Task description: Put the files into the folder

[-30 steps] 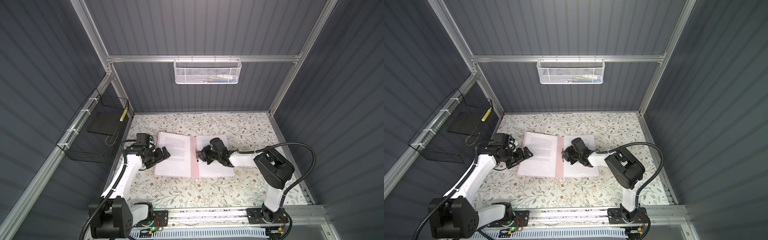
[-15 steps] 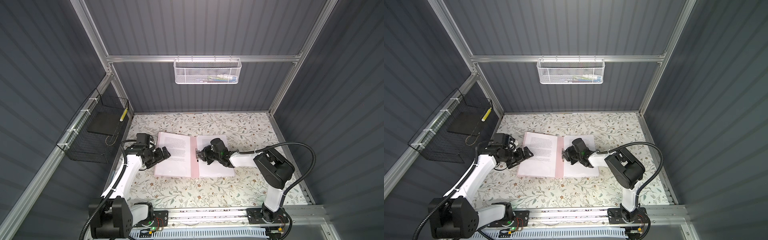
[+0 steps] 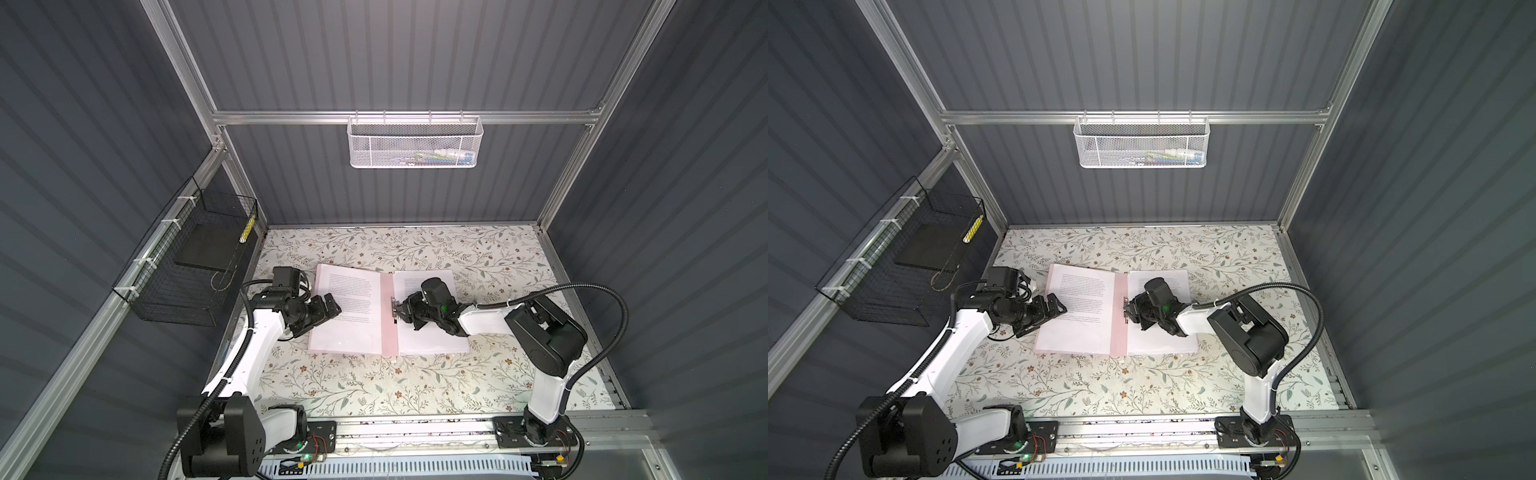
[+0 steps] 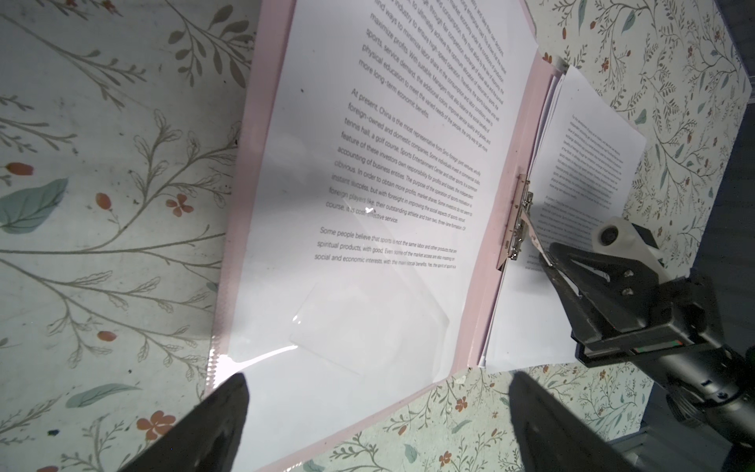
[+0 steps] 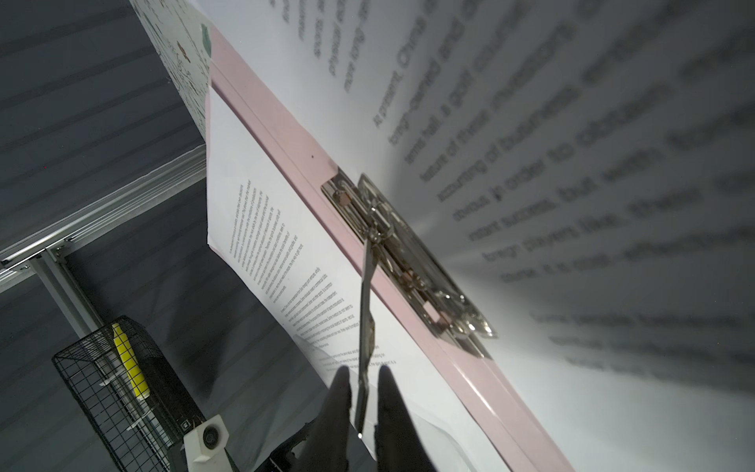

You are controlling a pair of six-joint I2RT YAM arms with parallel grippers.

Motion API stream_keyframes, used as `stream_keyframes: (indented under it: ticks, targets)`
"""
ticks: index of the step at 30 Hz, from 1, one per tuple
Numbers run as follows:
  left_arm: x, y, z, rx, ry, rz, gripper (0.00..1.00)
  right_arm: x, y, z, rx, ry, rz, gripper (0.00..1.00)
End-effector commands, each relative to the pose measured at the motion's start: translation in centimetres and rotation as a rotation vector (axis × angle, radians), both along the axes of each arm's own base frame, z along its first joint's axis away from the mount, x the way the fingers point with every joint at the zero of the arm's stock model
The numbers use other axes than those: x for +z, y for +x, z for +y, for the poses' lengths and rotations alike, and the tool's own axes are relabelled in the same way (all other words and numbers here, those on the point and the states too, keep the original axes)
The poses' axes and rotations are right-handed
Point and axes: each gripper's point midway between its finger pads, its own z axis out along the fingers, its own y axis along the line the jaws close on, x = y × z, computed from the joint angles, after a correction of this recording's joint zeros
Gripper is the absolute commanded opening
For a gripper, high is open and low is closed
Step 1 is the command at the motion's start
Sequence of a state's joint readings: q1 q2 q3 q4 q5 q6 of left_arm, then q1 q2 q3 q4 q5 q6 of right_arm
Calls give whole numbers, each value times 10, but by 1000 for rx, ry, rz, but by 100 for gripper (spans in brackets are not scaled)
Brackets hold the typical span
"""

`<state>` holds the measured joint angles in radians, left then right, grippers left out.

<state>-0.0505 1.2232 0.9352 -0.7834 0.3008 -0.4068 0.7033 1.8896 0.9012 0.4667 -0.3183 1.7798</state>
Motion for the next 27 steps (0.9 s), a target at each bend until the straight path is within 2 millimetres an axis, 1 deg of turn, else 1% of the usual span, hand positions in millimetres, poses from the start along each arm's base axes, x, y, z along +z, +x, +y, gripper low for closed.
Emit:
stream_keyframes:
  ticks: [1, 7, 9, 13, 14, 17, 21, 25, 27]
  targets:
    - [0, -5, -2, -3, -20, 5, 100, -11, -6, -1, 2, -2, 27, 13]
    - [1, -6, -2, -2, -20, 3, 100, -11, -6, -1, -3, 2, 25, 11]
    - [3, -7, -8, -17, -55, 4, 100, -10, -6, -1, -4, 8, 23, 10]
    - [4, -11, -13, -21, -91, 10, 100, -8, -1, 3, -3, 35, -5, 4]
    - [3, -12, -15, -22, -105, 14, 100, -8, -6, 8, 32, 53, 6, 4]
    - [0, -16, -20, -21, -142, 33, 99, -9, -6, 9, 22, 79, 5, 0]
    - [-1, -21, -24, -16, -173, 41, 98, -6, -4, 7, 24, 88, -21, 0]
    - [-2, -24, -22, -7, -162, 51, 96, -5, -2, 3, 36, 86, -38, 0]
    - [2, -24, -9, 36, -88, 36, 96, -5, -1, -2, 33, 85, -47, 0]
